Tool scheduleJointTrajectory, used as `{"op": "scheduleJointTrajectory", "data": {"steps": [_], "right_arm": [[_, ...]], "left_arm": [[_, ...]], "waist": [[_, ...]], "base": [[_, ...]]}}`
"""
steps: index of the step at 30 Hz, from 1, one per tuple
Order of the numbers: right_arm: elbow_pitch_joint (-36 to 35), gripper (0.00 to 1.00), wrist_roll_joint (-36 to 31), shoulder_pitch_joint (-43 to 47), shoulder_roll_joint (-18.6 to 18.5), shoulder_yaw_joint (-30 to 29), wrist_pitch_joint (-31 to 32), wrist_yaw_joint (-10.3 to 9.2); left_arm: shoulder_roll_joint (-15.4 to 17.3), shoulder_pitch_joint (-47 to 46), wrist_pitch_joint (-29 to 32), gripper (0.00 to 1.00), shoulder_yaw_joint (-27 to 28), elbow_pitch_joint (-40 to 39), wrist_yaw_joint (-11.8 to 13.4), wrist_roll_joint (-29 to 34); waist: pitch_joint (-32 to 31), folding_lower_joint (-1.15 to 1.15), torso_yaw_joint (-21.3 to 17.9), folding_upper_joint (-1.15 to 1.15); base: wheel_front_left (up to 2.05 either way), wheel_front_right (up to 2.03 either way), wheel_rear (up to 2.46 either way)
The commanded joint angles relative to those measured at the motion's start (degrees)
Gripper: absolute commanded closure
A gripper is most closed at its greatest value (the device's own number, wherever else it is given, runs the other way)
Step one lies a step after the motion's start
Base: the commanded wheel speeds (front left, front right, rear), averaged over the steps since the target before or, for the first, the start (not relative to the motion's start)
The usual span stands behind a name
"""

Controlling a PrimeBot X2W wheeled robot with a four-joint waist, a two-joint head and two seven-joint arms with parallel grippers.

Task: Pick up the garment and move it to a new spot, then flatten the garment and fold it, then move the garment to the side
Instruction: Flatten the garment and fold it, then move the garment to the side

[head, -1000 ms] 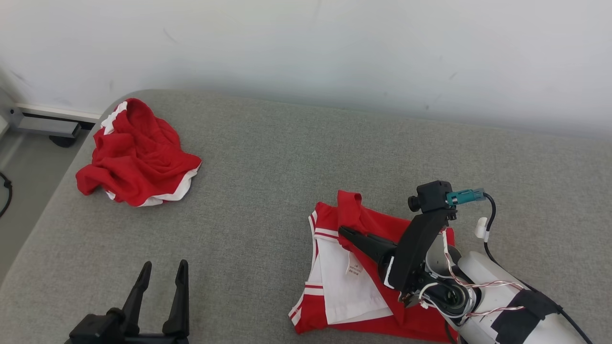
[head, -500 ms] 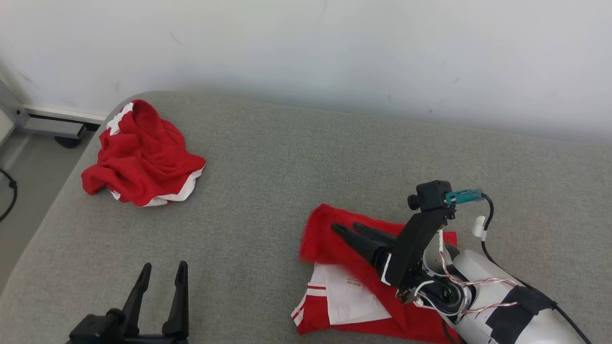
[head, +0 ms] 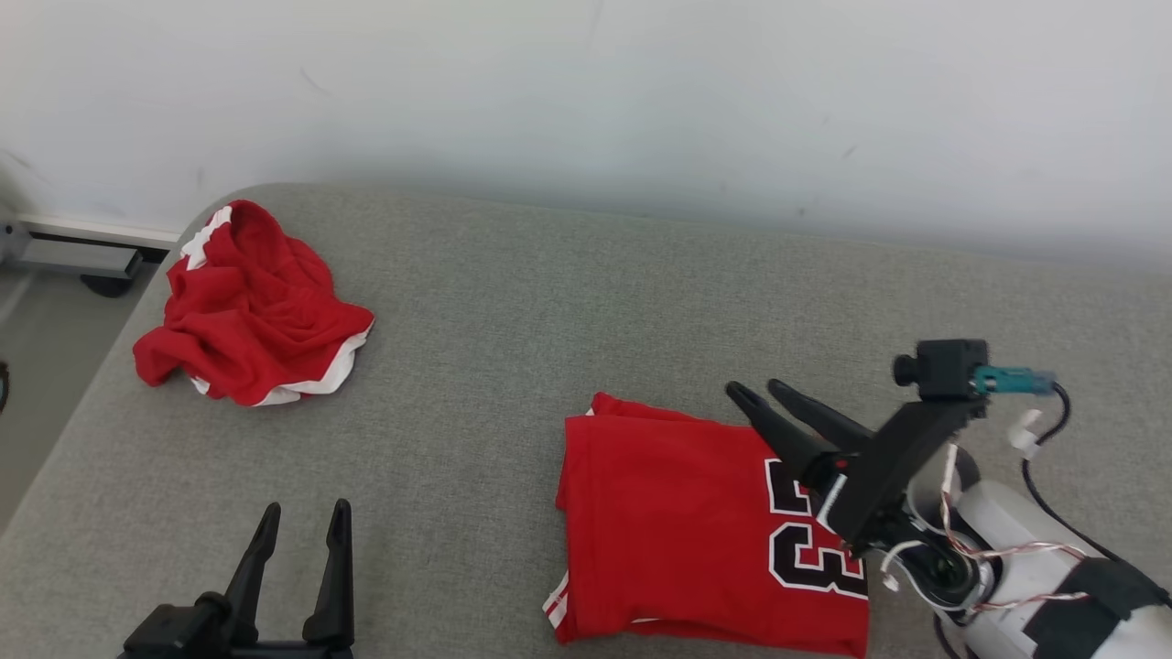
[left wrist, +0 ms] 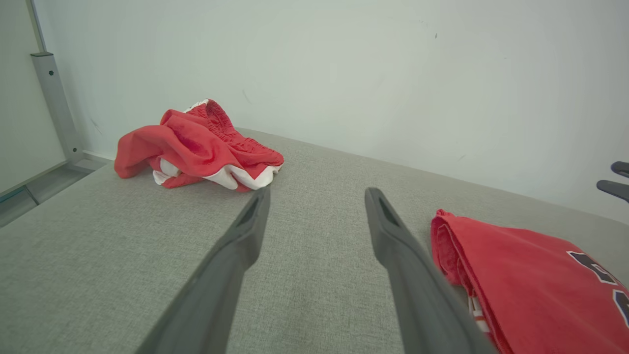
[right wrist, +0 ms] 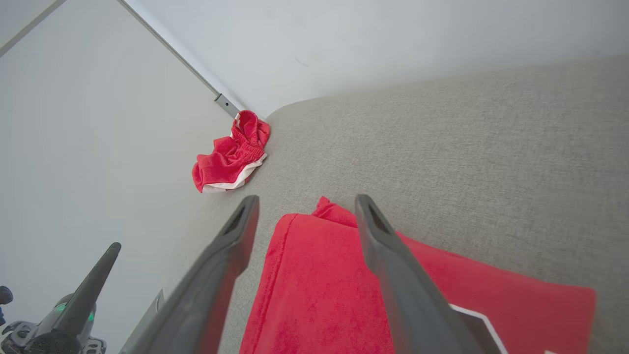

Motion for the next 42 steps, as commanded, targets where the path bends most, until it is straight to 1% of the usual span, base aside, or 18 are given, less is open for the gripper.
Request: {"op": "scheduleJointTrajectory", "data": {"steps": [1, 8, 13, 15, 16, 17, 21, 29, 35, 42], "right_arm": [[-0.26, 0.00, -0.80, 1.04, -1.10, -0.25, -0.88, -0.04], [-0.66, 0.00, -2.76, 3.60, -5.07, -2.31, -3.52, -0.04], [1.98, 0.00, -5.63, 4.24, -6.76, -3.40, -1.94, -0.04], [3.75, 0.00, -7.74, 4.26, -7.19, -3.70, -1.03, -0.04], [4.47, 0.00, -8.60, 4.20, -7.07, -3.81, -0.57, -0.04], [5.81, 0.00, -9.43, 4.37, -6.05, -4.26, 0.94, -0.04], [7.16, 0.00, -10.85, 4.78, -5.07, -4.81, 4.43, -0.04], [8.50, 0.00, -11.31, 6.41, -3.98, -6.87, 12.16, -0.04], [7.69, 0.00, -10.78, 8.01, -3.43, -8.58, 17.75, -0.04], [8.68, 0.00, -11.33, 9.32, -1.52, -10.72, 23.50, -0.04]], "left_arm": [[0.16, 0.47, -0.32, 0.00, 0.19, -0.32, -0.19, 0.52], [0.15, 0.78, -0.33, 0.00, 0.53, -0.88, 0.08, 1.06], [0.16, 0.80, -0.33, 0.00, 0.66, -1.19, 0.04, 1.18], [0.15, 0.66, -0.33, 0.00, 0.61, -1.23, 0.00, 1.24], [0.15, 0.59, -0.32, 0.00, 0.58, -1.24, -0.02, 1.26], [0.16, 0.48, -0.32, 0.00, 0.54, -1.30, -0.05, 1.24], [0.14, 0.38, -0.32, 0.00, 0.28, -1.27, -0.08, 1.29], [0.14, 0.09, -0.32, 0.00, -0.18, -0.99, 0.00, 0.84], [0.14, 0.48, -0.32, 0.00, -0.39, -1.05, 0.42, 0.51], [0.13, 0.23, -0.32, 0.00, -1.00, -1.09, 0.44, 0.08]], "waist": [[-0.04, 0.00, -0.43, 0.00], [0.14, 0.00, -2.02, 0.00], [0.43, 0.00, -3.05, 0.00], [0.55, 0.00, -3.31, 0.00], [0.61, 0.00, -3.41, 0.00], [0.72, 0.00, -3.56, 0.00], [0.79, 0.00, -3.68, 0.00], [0.70, 0.00, -3.31, 0.00], [0.64, 0.00, -3.28, 0.00], [0.74, 0.00, -3.15, 0.00]], "base": [[0.00, 0.00, 0.00], [0.00, 0.00, 0.00], [0.00, 0.00, 0.00], [0.00, 0.00, 0.00], [0.00, 0.00, 0.00], [0.00, 0.00, 0.00], [0.00, 0.00, 0.00], [0.00, 0.00, 0.00], [0.00, 0.00, 0.00], [0.00, 0.00, 0.00]]}}
